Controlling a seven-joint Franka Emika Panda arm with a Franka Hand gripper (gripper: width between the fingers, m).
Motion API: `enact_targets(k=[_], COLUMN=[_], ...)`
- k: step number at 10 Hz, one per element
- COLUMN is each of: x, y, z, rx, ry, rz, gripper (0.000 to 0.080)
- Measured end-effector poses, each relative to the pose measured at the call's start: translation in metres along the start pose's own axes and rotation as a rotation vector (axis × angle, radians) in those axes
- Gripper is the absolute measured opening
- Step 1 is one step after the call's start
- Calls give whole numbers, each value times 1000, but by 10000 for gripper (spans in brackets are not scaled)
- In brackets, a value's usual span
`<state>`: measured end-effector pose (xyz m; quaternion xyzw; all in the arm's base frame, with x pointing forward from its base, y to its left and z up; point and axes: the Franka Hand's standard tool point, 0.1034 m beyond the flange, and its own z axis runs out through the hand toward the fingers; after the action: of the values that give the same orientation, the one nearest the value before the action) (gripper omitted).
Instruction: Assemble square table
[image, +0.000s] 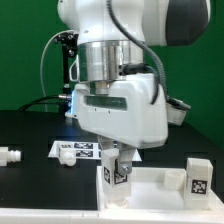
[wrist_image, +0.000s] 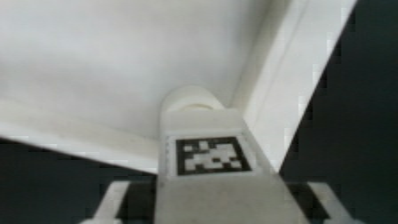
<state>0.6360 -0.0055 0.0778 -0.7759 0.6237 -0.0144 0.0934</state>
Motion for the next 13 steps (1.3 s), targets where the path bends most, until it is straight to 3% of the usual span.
enact_targets(k=[3,4,5,6,7,10,13], x=[0,-2,-7,-9,-13,-10,-10], y=[1,1,-1,-3,-3,-2,-10], z=[0,1,0,0,0,-3,-5], rx=[9,-6,-29,-34,-37,-37,-64], ry=[-20,-15,-1,14,13,10,28], rz=[126,54,-91,-311,-461,-643,-1074], gripper=[310,310,486,486,618,648,625])
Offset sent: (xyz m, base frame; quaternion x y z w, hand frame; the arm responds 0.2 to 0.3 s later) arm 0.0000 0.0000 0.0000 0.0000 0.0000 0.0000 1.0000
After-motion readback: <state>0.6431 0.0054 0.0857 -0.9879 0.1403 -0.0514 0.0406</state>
